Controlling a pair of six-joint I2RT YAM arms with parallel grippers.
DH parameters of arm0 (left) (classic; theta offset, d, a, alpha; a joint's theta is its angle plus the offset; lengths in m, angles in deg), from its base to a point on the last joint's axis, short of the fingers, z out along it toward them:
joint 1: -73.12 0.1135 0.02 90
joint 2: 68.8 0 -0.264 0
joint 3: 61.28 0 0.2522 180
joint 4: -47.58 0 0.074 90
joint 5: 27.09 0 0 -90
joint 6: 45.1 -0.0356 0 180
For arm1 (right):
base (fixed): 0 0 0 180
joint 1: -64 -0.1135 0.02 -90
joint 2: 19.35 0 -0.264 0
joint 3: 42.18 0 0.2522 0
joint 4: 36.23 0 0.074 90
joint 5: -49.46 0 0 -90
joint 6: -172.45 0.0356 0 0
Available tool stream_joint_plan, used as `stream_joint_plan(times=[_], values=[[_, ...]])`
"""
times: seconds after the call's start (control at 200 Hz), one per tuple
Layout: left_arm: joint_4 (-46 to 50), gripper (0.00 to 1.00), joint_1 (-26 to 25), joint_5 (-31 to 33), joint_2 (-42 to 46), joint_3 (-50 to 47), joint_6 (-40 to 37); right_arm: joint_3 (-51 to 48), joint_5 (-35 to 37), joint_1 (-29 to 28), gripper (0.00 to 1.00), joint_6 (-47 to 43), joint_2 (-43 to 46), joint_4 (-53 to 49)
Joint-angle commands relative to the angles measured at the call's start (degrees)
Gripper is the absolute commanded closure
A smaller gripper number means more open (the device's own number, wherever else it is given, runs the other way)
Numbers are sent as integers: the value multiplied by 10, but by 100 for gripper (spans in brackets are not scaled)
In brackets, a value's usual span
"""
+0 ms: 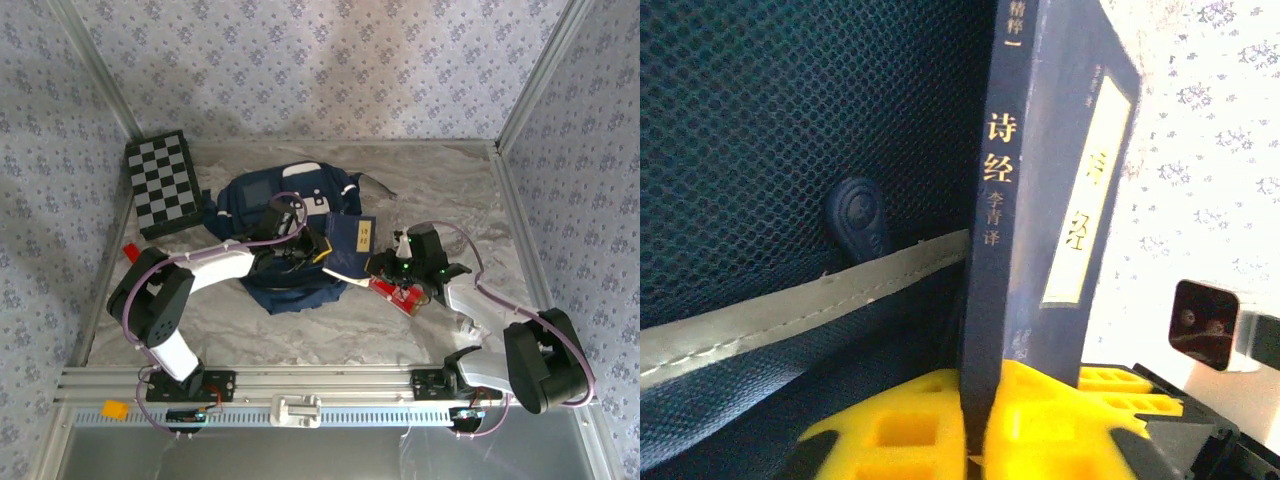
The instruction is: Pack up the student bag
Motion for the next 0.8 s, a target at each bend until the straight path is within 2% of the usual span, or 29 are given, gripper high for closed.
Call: stream_joint_plan(times=[0.0,0.05,0.155,0.21,0.29,0.365,0.435,0.585,0.735,0.795], values=[[11,100,1,-3,8,12,4,10,2,6,75,-19,7,-36],[-7,100,1,-11,14,13,15,8,-1,13,63,-19,15,-43],[-55,100,4,-25,28,12,61,3,-25,28,29,10,36,-48],[-87,100,3,-29,35,11,86,2,-39,32,18,36,49,-40],[-110,100,0,-26,45,12,109,13,-47,34,8,58,56,-44],[-124,100,-3,-28,50,20,119,25,-60,41,3,63,49,-55],[-127,100,-7,-34,53,30,130,20,-92,57,1,84,43,-21],[-129,100,-30,-28,64,48,129,11,-159,77,1,148,42,95],[-140,100,-32,-17,77,38,136,11,-184,77,1,195,56,158],[-135,100,-31,-8,88,36,134,12,-186,77,1,193,61,140]])
